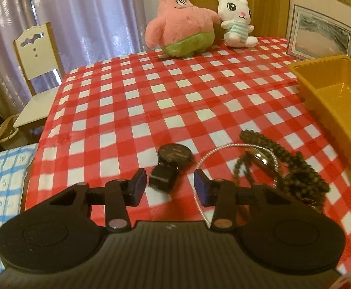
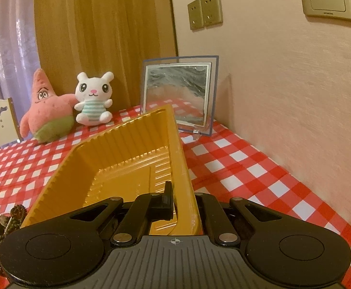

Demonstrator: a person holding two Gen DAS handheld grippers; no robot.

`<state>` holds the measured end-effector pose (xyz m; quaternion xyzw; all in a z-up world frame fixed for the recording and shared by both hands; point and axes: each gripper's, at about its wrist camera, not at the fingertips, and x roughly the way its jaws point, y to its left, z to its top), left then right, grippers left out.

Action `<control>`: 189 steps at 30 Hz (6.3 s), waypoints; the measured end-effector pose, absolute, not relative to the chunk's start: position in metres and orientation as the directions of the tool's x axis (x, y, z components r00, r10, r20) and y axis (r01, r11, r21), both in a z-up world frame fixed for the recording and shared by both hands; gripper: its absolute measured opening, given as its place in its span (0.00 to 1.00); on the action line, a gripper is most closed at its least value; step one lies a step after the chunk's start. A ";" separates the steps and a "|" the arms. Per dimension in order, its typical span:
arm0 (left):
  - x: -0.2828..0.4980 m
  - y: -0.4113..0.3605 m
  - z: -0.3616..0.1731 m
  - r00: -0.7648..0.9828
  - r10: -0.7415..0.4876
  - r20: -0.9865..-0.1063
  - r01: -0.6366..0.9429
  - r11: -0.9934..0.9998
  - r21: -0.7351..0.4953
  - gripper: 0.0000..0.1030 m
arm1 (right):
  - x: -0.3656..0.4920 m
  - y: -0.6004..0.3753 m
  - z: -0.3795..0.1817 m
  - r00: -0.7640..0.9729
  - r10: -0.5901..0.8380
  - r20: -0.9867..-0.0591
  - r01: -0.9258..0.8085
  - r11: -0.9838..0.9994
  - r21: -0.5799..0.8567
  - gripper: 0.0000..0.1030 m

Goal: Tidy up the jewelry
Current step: 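Lower the left tool onto the black wristwatch and close on it, then carry the watch into the orange tray and open the left tool, then grasp the metal ring piece among the beads with the left tool, then lift the ring piece into the orange tray and open the left tool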

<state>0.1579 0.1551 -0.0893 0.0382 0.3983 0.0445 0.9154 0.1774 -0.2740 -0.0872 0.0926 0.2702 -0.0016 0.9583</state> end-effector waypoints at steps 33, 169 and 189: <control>0.196 0.156 -0.113 0.696 0.053 -0.716 0.041 0.993 0.114 0.40 | 0.188 -0.264 -0.090 0.849 0.073 -0.523 0.019 0.986 0.168 0.04; 0.162 0.050 -0.036 0.674 -0.351 -0.650 0.154 0.927 -0.342 0.08 | 0.139 -0.308 -0.077 0.821 -0.022 -0.571 0.117 0.985 0.131 0.05; 0.184 -0.101 -0.089 0.427 -0.575 -0.698 0.358 0.816 -0.453 0.08 | 0.135 -0.302 -0.075 0.820 -0.007 -0.573 0.084 0.991 0.108 0.05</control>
